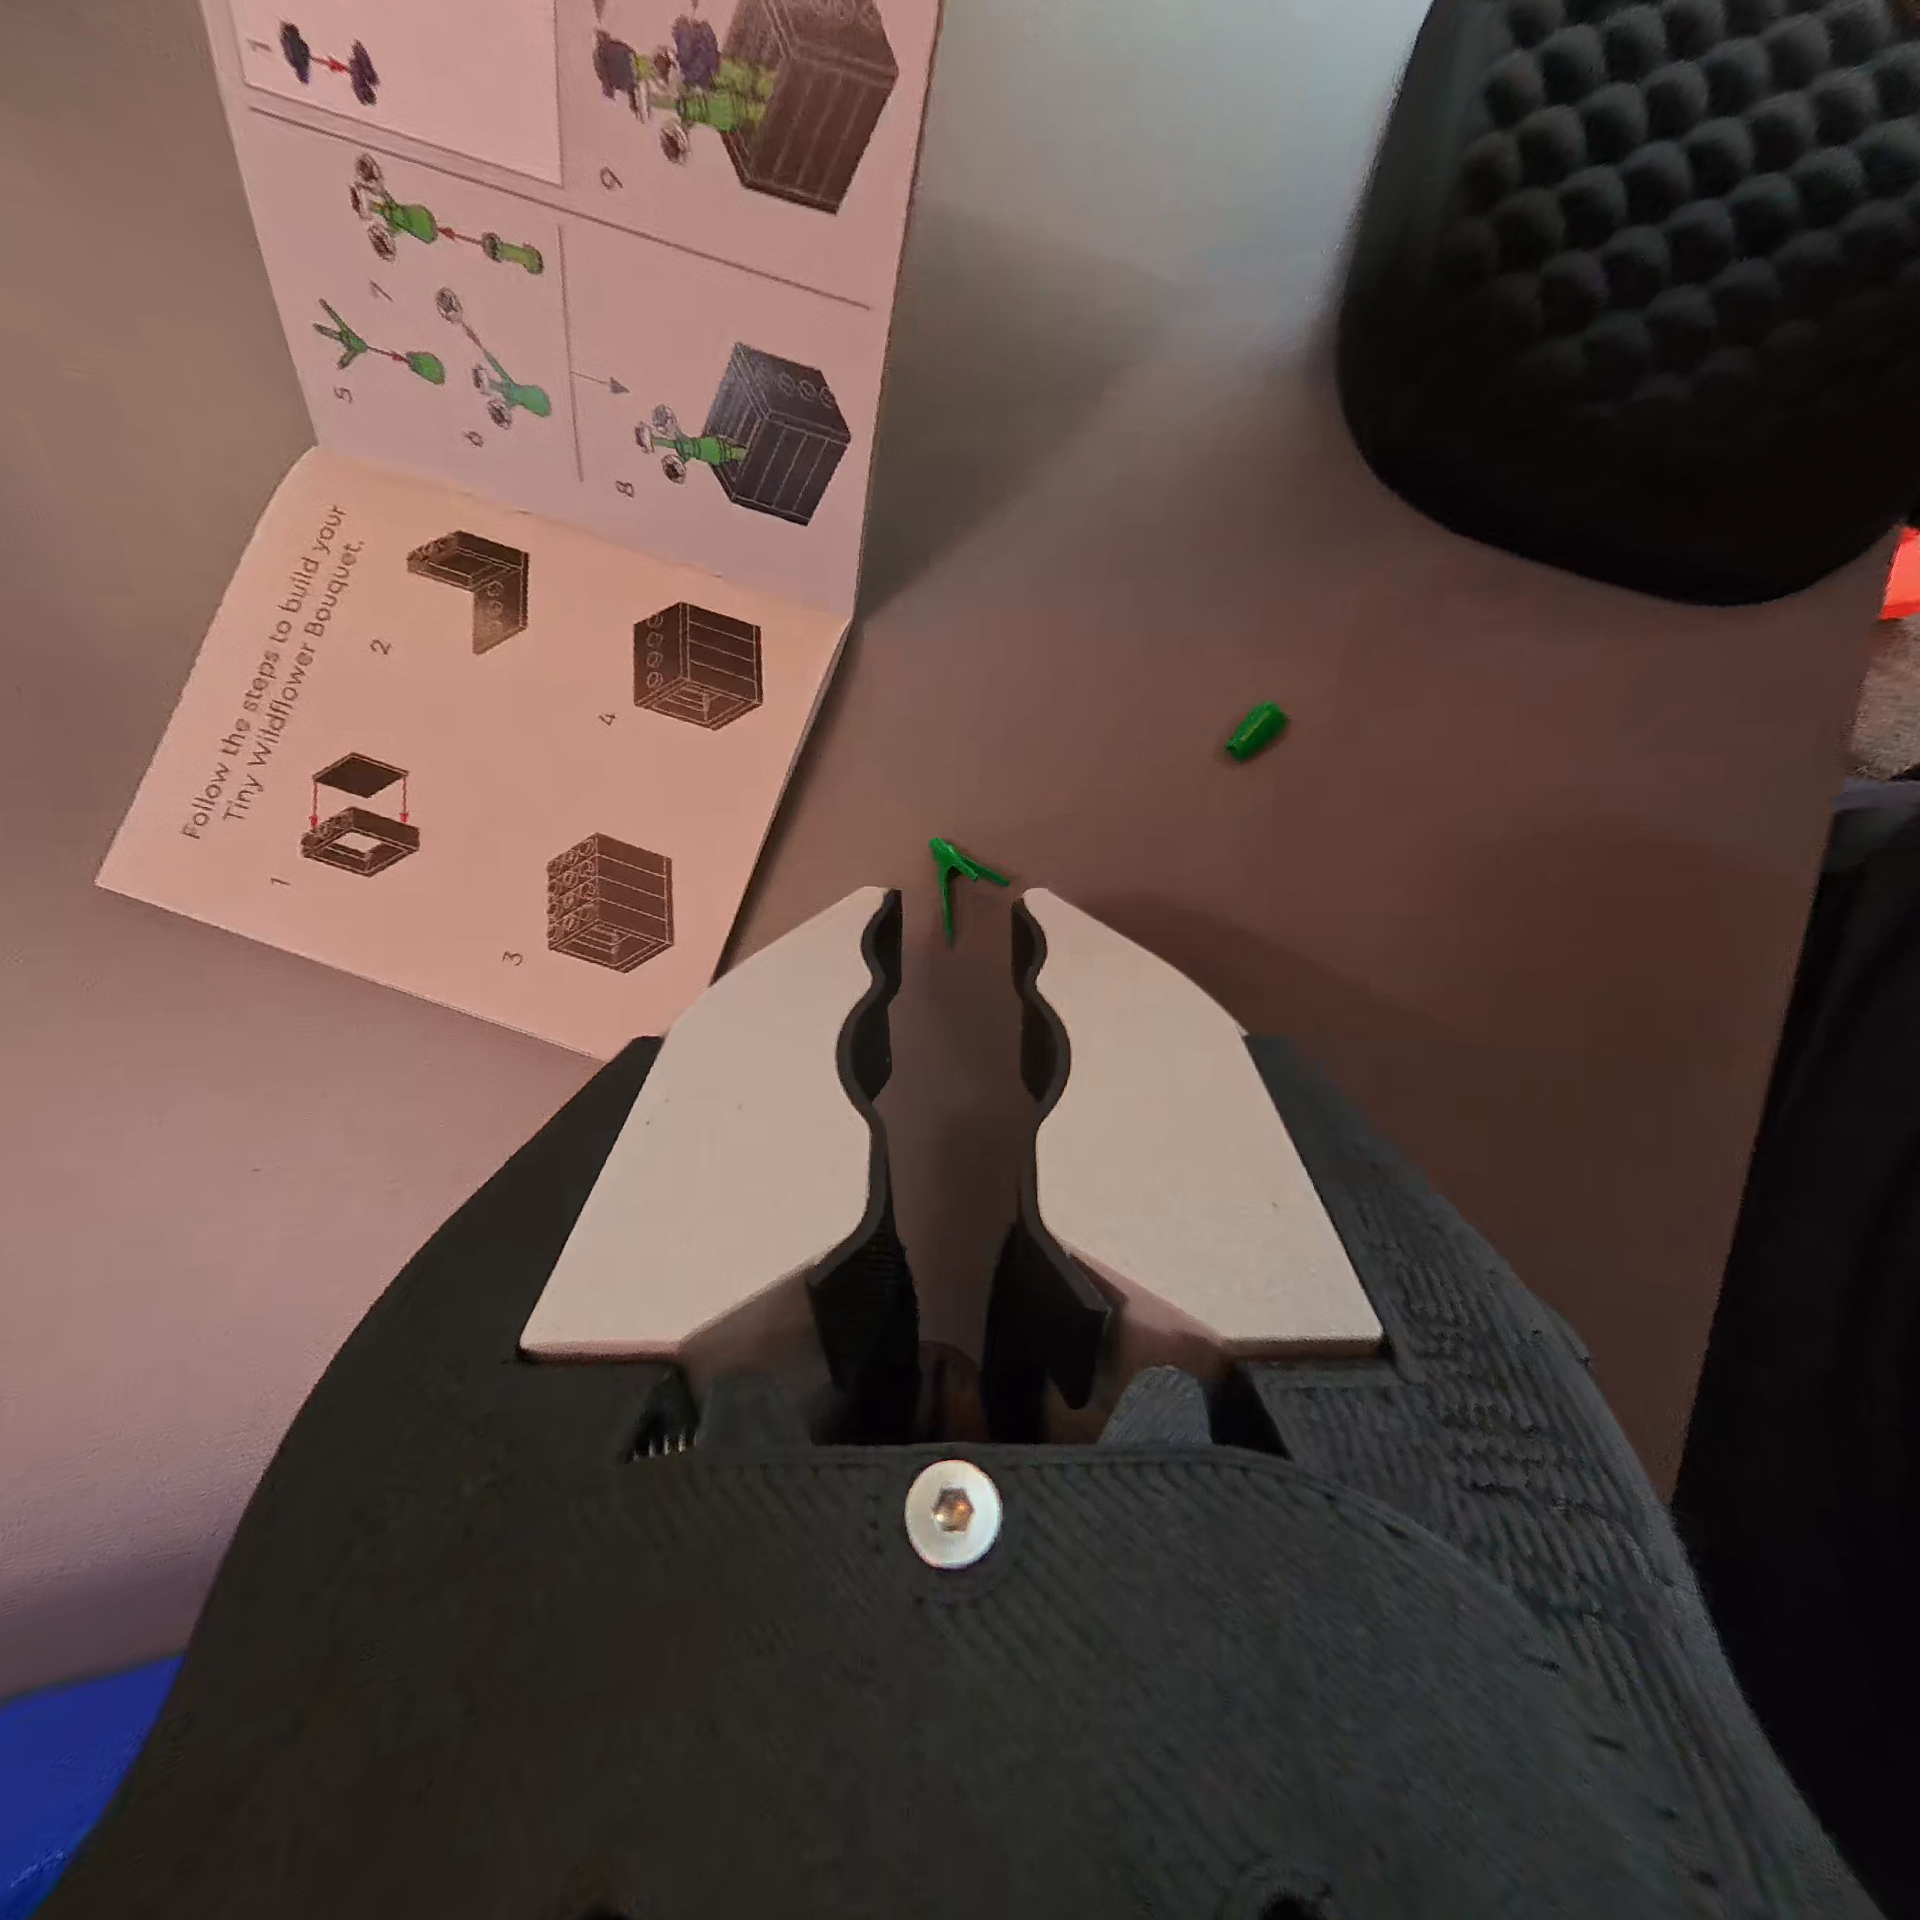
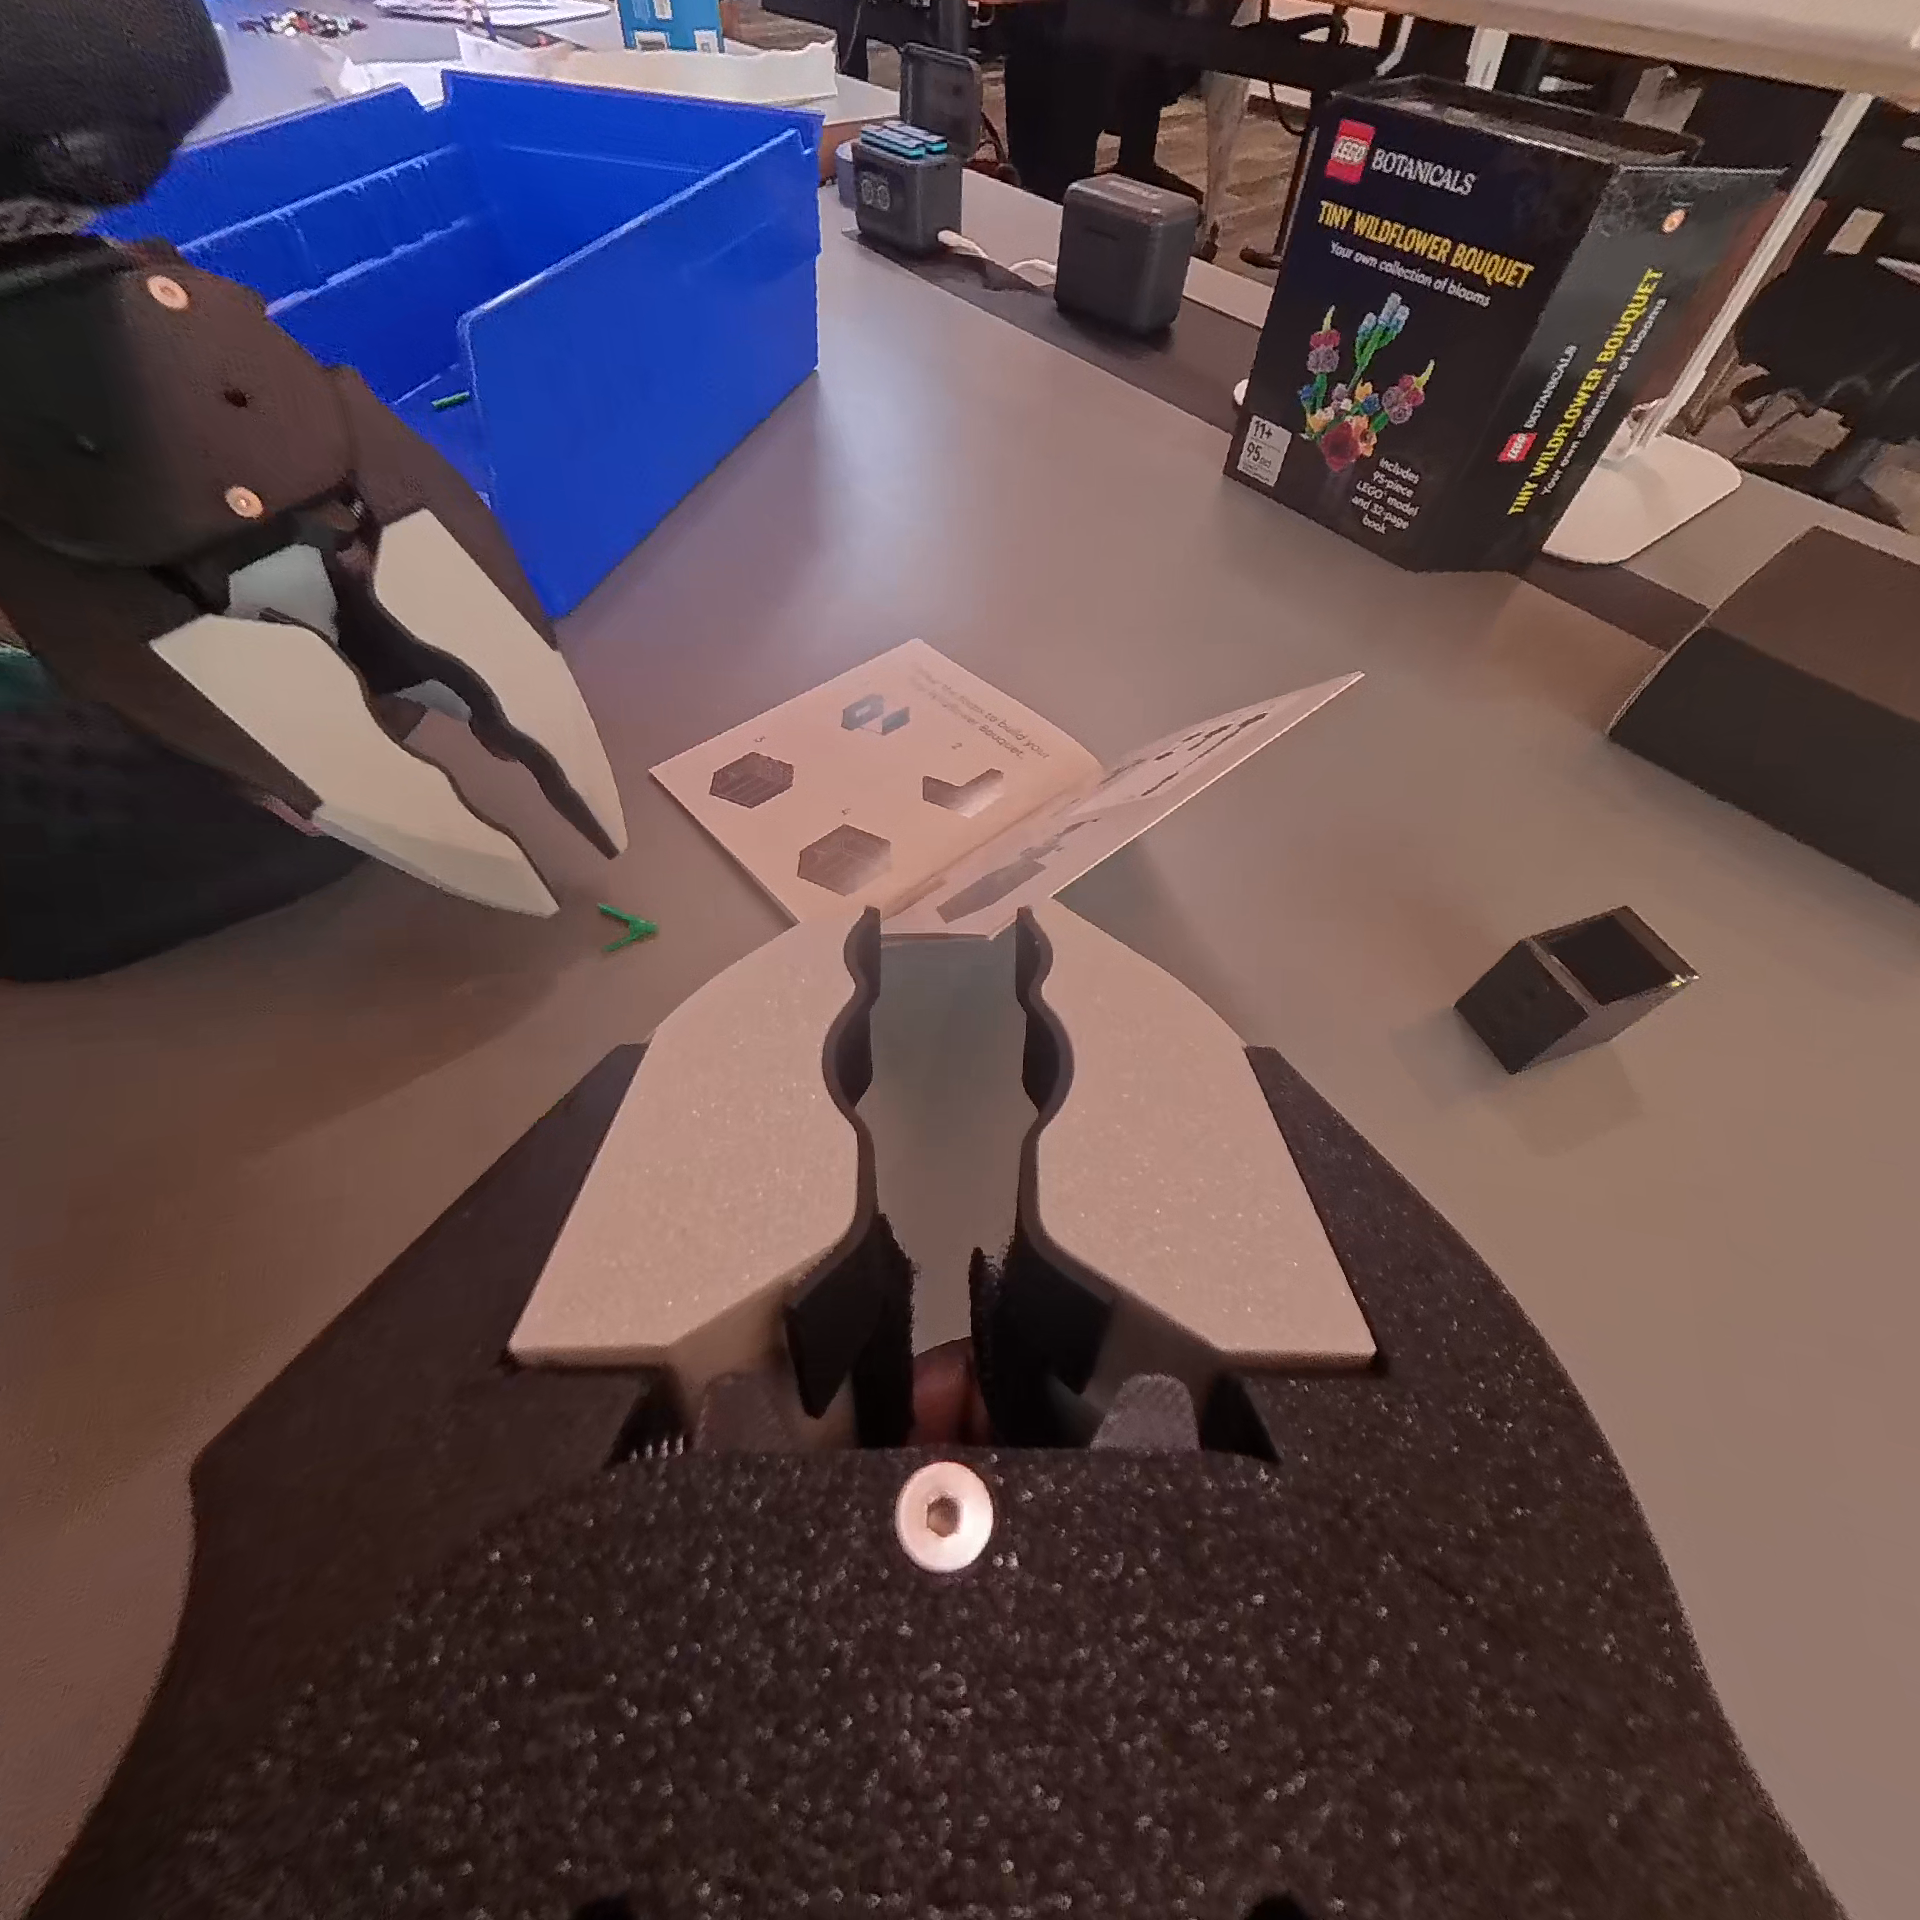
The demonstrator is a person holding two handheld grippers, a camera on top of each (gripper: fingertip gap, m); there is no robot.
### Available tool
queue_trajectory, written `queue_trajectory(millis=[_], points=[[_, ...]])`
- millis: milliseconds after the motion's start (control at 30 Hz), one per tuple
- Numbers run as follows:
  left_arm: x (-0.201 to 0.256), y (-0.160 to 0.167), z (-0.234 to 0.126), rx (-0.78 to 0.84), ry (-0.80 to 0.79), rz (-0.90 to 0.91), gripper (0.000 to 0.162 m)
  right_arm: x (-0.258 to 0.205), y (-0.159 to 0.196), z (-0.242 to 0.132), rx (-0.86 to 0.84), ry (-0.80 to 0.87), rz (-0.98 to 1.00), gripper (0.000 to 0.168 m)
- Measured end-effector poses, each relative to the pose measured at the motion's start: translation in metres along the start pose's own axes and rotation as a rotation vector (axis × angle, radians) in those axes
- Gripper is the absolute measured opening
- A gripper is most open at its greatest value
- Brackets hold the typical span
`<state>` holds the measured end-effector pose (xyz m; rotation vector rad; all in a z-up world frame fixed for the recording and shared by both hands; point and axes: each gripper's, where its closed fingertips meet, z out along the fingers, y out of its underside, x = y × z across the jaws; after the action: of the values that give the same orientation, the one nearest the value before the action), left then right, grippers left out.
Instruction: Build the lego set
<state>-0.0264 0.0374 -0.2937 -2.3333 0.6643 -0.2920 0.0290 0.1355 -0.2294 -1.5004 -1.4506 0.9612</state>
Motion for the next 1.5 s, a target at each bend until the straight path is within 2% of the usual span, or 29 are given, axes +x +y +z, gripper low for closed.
queue_trajectory(millis=[133, 367, 533, 633, 900, 1000, 1200, 1367, 1500], points=[[0.0, 0.006, 0.008, -0.038, -0.026, 0.044, 0.014, -0.003, -0.002, 0.0, -0.012, -0.003, -0.031, 0.025], [0.005, -0.006, 0.007, 0.045, -0.007, 0.151, 0.012, -0.005, -0.006, -0.004, -0.005, 0.003, -0.056, 0.025], [-0.002, 0.0, 0.011, 0.011, -0.031, 0.173, 0.011, -0.007, -0.007, -0.004, 0.001, 0.004, -0.061, 0.025], [-0.002, -0.001, 0.01, 0.026, -0.036, 0.177, 0.004, -0.007, -0.006, -0.004, -0.008, 0.006, -0.06, 0.025], [0.003, -0.004, 0.008, 0.061, 0.03, 0.195, 0.002, -0.015, -0.005, -0.007, -0.017, -0.025, -0.074, 0.025], [0.012, -0.019, -0.005, 0.211, 0.128, 0.196, 0.002, -0.035, -0.015, -0.01, 0.041, -0.143, -0.056, 0.024], [0.048, -0.062, -0.063, 0.732, 0.386, 0.299, 0.002, -0.097, -0.04, -0.01, 0.214, -0.569, 0.112, 0.011], [0.046, -0.066, -0.075, 0.819, 0.345, 0.331, 0.001, -0.12, -0.05, -0.013, 0.187, -0.872, 0.427, 0.016], [0.049, -0.065, -0.074, 0.817, 0.341, 0.355, 0.001, -0.122, -0.039, 0.0, 0.113, -0.844, 0.47, 0.016]])
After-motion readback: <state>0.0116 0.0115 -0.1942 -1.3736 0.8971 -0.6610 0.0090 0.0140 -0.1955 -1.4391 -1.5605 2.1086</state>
